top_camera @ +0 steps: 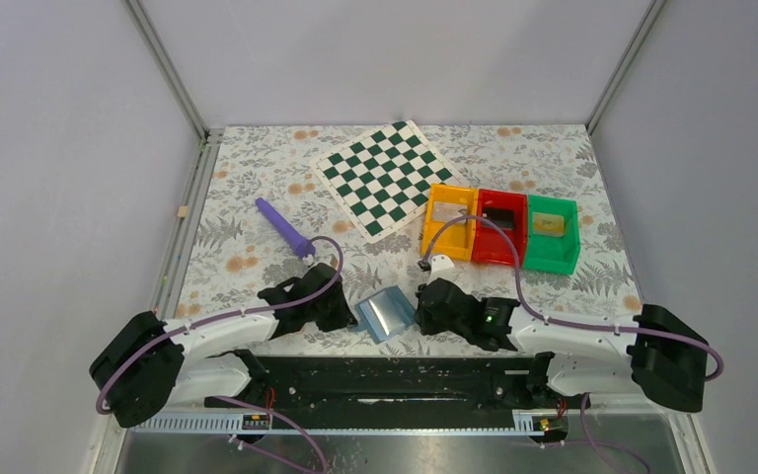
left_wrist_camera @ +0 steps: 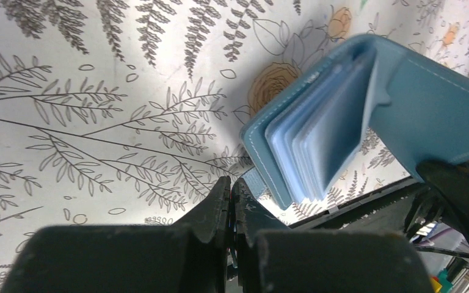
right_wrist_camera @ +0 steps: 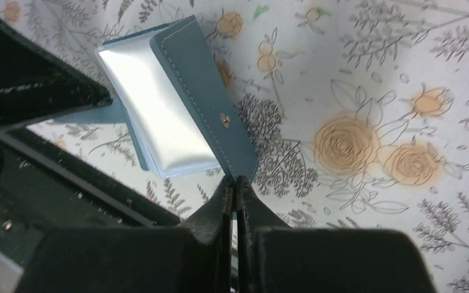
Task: Take the credit cards out of the card holder
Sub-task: Open the card holder at the center of the board.
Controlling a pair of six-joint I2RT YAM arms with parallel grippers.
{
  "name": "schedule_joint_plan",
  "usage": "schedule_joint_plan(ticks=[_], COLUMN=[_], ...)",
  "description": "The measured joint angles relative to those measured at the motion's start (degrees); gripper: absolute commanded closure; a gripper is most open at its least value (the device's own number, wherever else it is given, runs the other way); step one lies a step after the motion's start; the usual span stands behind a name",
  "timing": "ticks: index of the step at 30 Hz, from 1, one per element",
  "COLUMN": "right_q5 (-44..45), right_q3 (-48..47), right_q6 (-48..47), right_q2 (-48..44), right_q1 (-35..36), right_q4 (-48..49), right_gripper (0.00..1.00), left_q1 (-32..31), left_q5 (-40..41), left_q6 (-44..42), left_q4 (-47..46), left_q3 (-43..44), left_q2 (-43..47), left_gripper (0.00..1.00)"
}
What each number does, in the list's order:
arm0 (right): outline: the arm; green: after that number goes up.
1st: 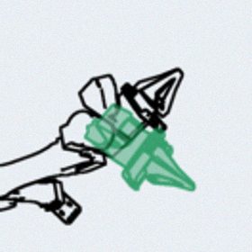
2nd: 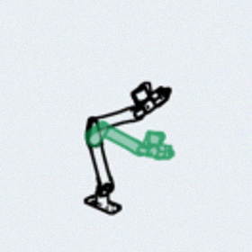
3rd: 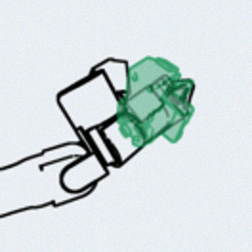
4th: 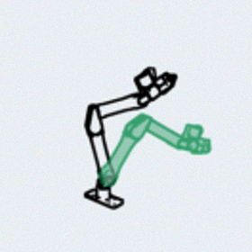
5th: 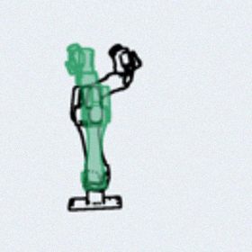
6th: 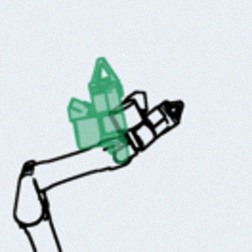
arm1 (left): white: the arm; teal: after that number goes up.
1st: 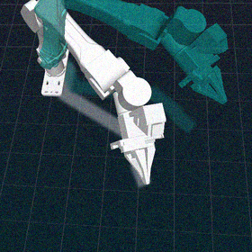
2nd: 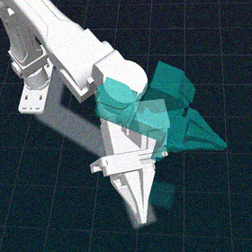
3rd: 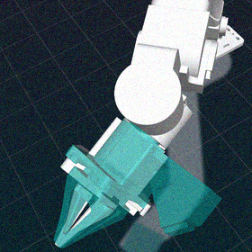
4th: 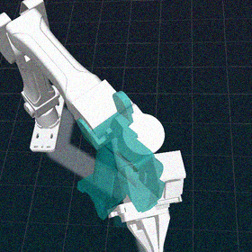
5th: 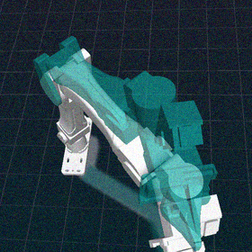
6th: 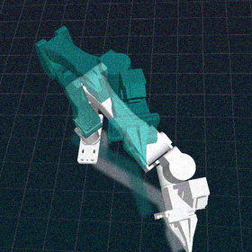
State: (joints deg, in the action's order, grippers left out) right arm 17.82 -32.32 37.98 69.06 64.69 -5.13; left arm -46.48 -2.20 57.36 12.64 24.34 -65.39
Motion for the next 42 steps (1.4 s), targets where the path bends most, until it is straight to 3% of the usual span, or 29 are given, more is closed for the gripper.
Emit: schedule_joint_plan(ticks=[3,6,10,12,19,25,29,34,42], right_q5=[-3.9,-5.6,-5.0,-3.8,2.1,0.6,-5.2,-11.8,-10.4], right_q3=[2.5,3.8,3.8,3.5,-4.6,-10.4,-10.5,-6.9,-6.6], right_q6=[2.1,3.5,3.7,3.0,-0.8,-1.7,-1.2,1.7,3.0], right_q2=[-3.6,-5.0,-4.3,-3.7,-2.5,-8.2,-12.3,-13.7,1.3], right_q1=[-0.9,-1.7,-3.0,-3.2,-4.1,-4.1,-4.1,-3.1,7.6], right_q4=[0.2,0.3,-1.7,-4.3,-16.1,-18.6,-15.9,-4.7,4.0], right_gripper=[0.93,0.71,0.50,0.45,0.53,0.62,0.70,0.73,0.77], left_q1=[0.5,0.6,0.7,0.7,0.7,0.7,0.7,0.8,0.9], left_q5=[0.3,0.2,-1.0,-1.8,-3.5,-4.0,-4.3,-4.7,-5.6], left_q6=[-0.9,-2.0,-3.8,-4.8,-6.5,-6.6,-6.6,-6.4,-5.2], left_q4=[1.0,1.3,1.3,1.4,1.5,1.5,1.4,0.9,-0.7], left_q3=[0.4,0.8,2.3,3.2,4.8,4.9,4.9,4.9,4.9], left_q2=[-1.0,-2.0,-3.5,-4.3,-4.9,-4.9,-4.9,-4.9,-4.9], left_gripper=[1.00,1.00,1.00,1.00,1.00,1.00,1.00,1.00,1.00])
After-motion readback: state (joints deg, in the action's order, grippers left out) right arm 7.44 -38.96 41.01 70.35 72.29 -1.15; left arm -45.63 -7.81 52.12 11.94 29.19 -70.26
